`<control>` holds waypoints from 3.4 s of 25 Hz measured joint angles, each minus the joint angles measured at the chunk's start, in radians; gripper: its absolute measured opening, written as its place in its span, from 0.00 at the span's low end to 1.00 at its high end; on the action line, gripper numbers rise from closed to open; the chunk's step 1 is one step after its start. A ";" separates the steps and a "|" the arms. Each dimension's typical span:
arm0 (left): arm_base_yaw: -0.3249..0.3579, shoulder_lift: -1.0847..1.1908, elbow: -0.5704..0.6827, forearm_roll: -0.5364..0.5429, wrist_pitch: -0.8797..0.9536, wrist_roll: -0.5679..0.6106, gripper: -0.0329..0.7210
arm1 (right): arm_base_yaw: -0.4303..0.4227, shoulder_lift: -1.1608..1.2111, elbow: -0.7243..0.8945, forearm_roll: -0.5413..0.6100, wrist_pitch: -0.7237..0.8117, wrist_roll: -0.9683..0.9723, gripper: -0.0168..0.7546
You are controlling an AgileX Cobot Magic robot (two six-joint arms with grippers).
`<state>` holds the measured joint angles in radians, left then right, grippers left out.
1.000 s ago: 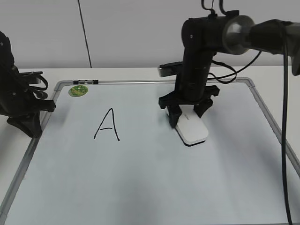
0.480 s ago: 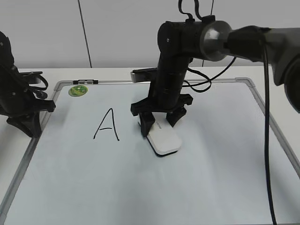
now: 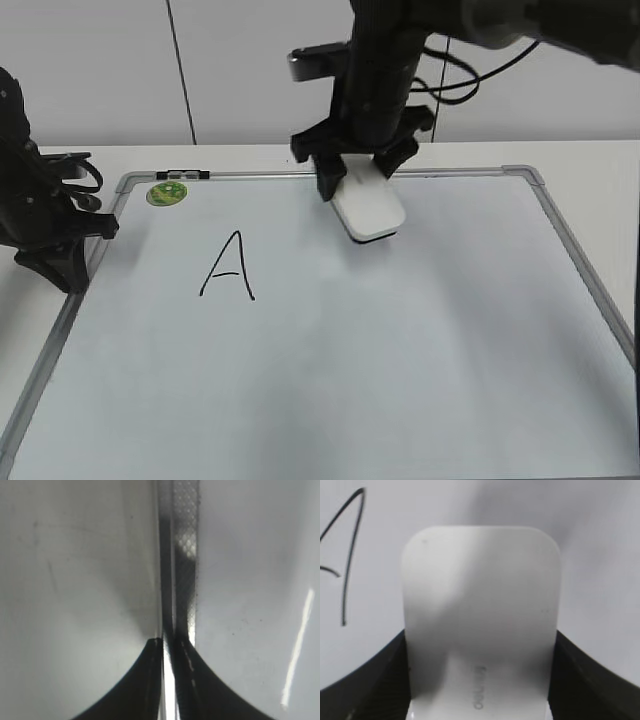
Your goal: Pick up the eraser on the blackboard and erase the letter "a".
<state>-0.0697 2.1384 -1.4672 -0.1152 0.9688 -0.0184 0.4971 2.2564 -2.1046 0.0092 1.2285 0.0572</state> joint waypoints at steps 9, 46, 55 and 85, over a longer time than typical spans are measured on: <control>0.000 0.000 0.000 0.000 0.000 0.000 0.12 | -0.141 -0.170 0.182 -0.084 0.002 0.048 0.69; 0.000 0.000 0.000 -0.005 0.000 0.000 0.12 | -0.459 -0.154 0.576 0.042 -0.051 -0.113 0.69; 0.000 0.000 0.000 -0.005 0.000 0.000 0.12 | -0.459 -0.147 0.543 0.038 -0.051 -0.114 0.69; 0.000 0.000 0.000 -0.005 0.000 0.000 0.12 | -0.459 -0.122 0.534 0.004 -0.155 -0.108 0.69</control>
<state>-0.0697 2.1384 -1.4672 -0.1201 0.9688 -0.0184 0.0381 2.1347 -1.5701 0.0128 1.0737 -0.0509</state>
